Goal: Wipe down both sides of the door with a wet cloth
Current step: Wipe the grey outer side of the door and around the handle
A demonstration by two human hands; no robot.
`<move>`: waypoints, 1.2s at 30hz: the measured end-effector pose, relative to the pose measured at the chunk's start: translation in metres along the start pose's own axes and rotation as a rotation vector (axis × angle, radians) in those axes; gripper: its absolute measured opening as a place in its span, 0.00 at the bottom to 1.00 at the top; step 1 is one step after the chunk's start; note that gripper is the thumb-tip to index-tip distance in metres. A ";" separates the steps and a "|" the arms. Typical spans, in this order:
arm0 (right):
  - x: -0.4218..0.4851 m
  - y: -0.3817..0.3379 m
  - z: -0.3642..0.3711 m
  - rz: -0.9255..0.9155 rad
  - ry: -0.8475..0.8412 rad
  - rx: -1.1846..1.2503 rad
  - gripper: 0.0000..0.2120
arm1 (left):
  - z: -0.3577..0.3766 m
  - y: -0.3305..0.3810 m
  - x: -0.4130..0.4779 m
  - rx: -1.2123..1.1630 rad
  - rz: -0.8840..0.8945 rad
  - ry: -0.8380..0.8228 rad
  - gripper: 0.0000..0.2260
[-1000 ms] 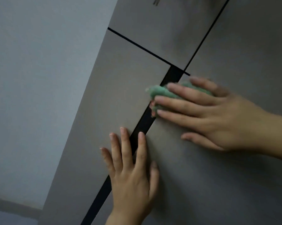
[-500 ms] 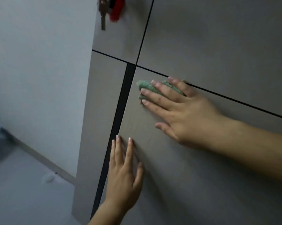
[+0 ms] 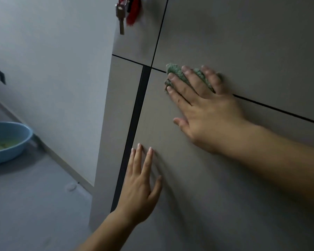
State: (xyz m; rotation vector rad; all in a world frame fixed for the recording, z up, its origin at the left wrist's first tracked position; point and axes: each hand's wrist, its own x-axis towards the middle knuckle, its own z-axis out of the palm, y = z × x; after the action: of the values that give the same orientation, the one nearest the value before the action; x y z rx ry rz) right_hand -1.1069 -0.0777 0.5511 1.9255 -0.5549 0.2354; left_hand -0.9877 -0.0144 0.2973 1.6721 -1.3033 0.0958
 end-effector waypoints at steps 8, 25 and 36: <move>-0.089 -0.030 0.023 -0.226 -0.045 0.003 0.33 | 0.009 -0.014 -0.002 0.024 0.051 0.058 0.32; 0.016 -0.102 0.021 -0.431 -0.211 -0.020 0.33 | 0.021 -0.076 0.002 -0.028 -0.030 0.086 0.35; 0.060 -0.136 0.026 -0.359 -0.169 -0.020 0.34 | 0.019 -0.074 0.003 -0.076 -0.061 0.073 0.33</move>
State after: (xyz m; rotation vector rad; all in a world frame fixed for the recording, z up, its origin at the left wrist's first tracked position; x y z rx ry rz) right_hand -0.9916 -0.0736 0.4534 1.9974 -0.3106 -0.1632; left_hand -0.9377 -0.0343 0.2422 1.6274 -1.1859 0.0691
